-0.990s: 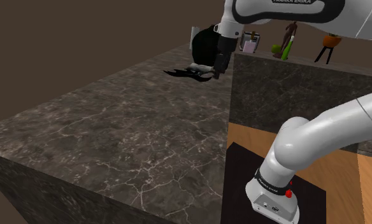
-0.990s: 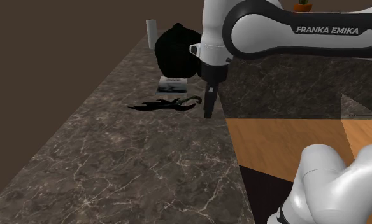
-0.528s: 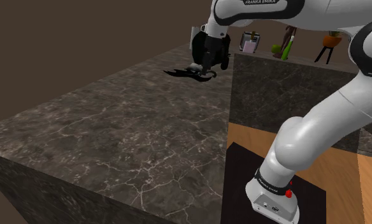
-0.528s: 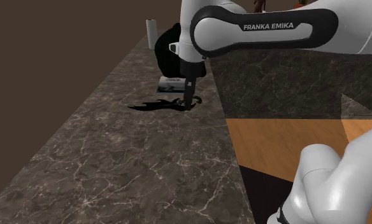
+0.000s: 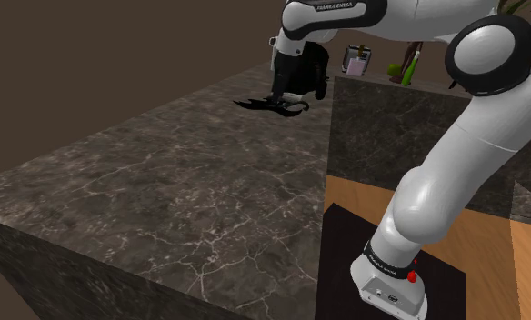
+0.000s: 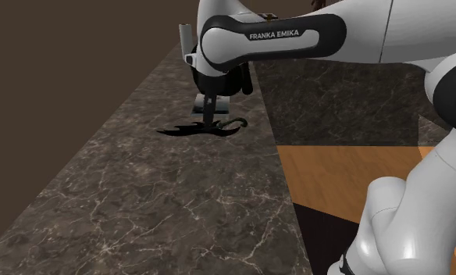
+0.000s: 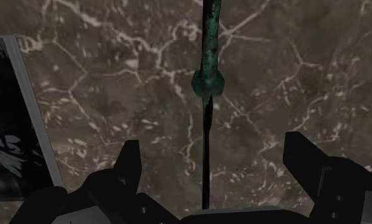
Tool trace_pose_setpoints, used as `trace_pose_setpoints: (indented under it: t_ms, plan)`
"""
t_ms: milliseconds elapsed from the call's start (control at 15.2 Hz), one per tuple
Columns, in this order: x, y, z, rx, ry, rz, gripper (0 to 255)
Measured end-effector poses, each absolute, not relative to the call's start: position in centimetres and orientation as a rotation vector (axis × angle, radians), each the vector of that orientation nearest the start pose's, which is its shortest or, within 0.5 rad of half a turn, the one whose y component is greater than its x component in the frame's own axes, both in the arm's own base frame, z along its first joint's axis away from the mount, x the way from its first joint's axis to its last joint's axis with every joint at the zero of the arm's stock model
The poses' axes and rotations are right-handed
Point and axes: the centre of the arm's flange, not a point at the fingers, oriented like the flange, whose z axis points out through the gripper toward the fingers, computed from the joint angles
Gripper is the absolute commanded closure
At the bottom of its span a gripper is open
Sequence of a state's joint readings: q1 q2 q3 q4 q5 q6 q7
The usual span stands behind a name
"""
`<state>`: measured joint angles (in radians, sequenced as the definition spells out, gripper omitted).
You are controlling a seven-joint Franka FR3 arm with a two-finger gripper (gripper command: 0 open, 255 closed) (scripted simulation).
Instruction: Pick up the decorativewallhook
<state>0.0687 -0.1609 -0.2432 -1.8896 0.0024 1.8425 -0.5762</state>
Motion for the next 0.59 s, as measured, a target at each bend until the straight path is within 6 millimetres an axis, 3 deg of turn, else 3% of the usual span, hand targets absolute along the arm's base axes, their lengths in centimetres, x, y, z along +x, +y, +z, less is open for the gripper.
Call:
trace_pose_setpoints:
  t_ms: [396, 462, 594]
  plan:
    - [51.8, -9.9, 55.2, -3.074, -0.632, -0.185, 0]
    - [51.7, -10.0, 55.0, -3.074, -0.632, -0.185, 255]
    - [51.7, -10.0, 54.8, -3.074, -0.632, -0.186, 255]
